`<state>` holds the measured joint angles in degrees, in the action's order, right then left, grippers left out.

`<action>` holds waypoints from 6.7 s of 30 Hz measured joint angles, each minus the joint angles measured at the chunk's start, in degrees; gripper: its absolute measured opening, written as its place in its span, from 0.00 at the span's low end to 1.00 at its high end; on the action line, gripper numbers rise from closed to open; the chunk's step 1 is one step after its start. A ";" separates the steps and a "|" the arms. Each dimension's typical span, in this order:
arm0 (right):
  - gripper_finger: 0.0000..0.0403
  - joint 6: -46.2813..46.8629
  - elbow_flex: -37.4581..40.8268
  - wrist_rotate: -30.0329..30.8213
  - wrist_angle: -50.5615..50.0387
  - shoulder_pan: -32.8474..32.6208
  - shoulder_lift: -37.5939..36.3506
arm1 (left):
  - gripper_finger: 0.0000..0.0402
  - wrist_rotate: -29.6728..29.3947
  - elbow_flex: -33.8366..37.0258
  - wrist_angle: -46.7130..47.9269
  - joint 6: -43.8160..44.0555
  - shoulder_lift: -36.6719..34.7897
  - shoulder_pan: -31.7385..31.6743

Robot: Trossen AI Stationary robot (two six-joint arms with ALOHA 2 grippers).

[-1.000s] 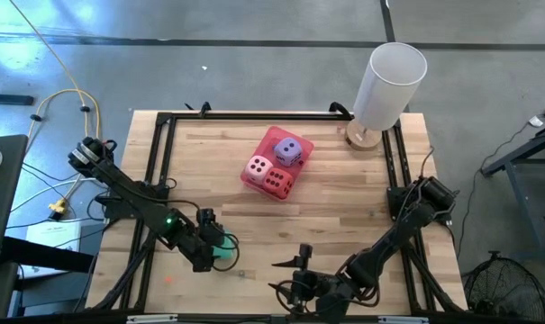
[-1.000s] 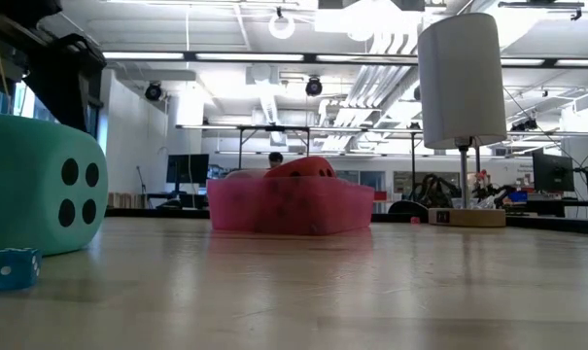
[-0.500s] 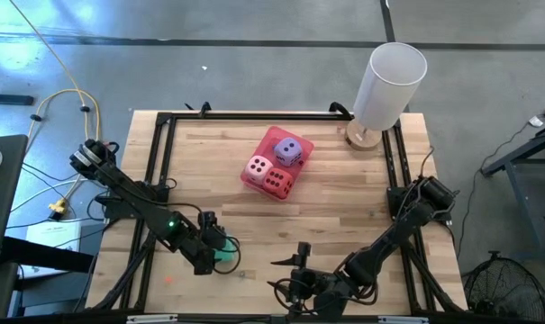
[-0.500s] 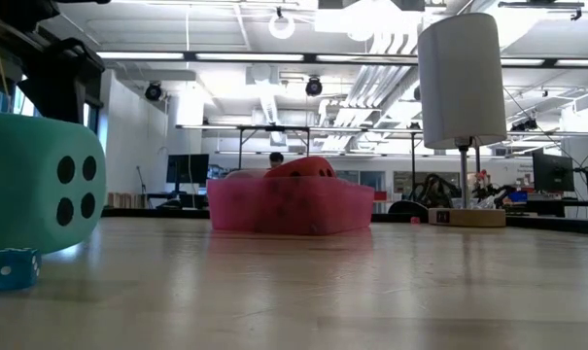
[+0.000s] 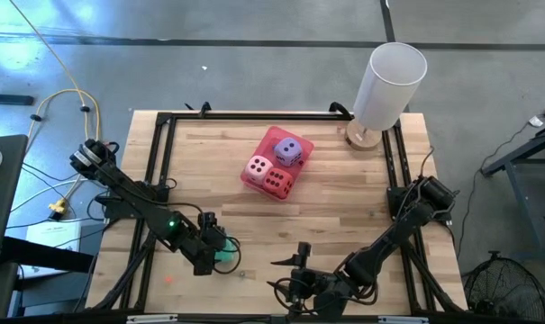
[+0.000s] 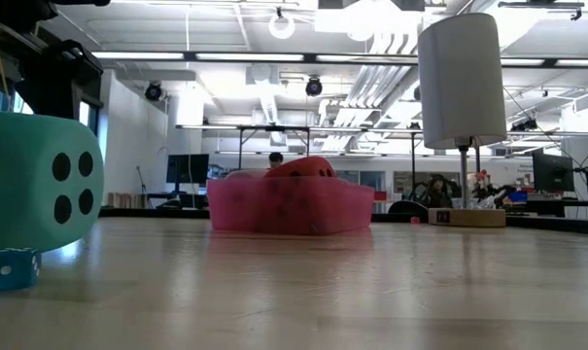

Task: Pick & Place Dice
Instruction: Put the large light blue die into the red bin

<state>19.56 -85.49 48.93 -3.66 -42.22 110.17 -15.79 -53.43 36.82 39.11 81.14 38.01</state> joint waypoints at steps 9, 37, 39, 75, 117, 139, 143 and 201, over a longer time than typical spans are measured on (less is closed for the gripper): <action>0.54 0.13 0.00 -0.02 -0.01 0.00 0.00 | 1.00 -0.02 0.03 -0.02 -1.11 0.00 0.43; 0.54 0.35 0.00 -0.07 -0.04 0.37 0.00 | 1.00 -6.04 2.30 0.10 -2.47 -0.13 1.48; 0.54 0.35 0.00 -0.09 -0.04 0.37 0.00 | 1.00 -6.25 2.34 -0.37 -3.87 -0.56 1.48; 0.54 1.63 0.02 -0.09 -0.66 0.37 0.00 | 1.00 -12.81 2.37 -2.87 1.25 -1.75 6.68; 0.54 2.75 0.00 -1.16 -1.81 0.39 0.00 | 0.96 -16.94 2.15 2.25 15.99 6.67 4.88; 0.54 3.33 0.01 -3.06 -1.68 0.39 0.00 | 0.73 -17.98 3.11 -0.16 16.43 6.71 4.87; 0.54 3.34 0.01 -3.20 -1.70 0.39 0.00 | 0.65 -18.27 3.09 -0.21 16.10 6.67 4.89; 0.54 -2.48 0.02 -5.75 3.12 -1.23 0.00 | 0.11 -6.24 -17.67 2.67 -27.09 -7.14 -20.48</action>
<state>17.08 -85.47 43.18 -0.54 -43.45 110.17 -22.03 -71.10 39.48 12.03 74.00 17.53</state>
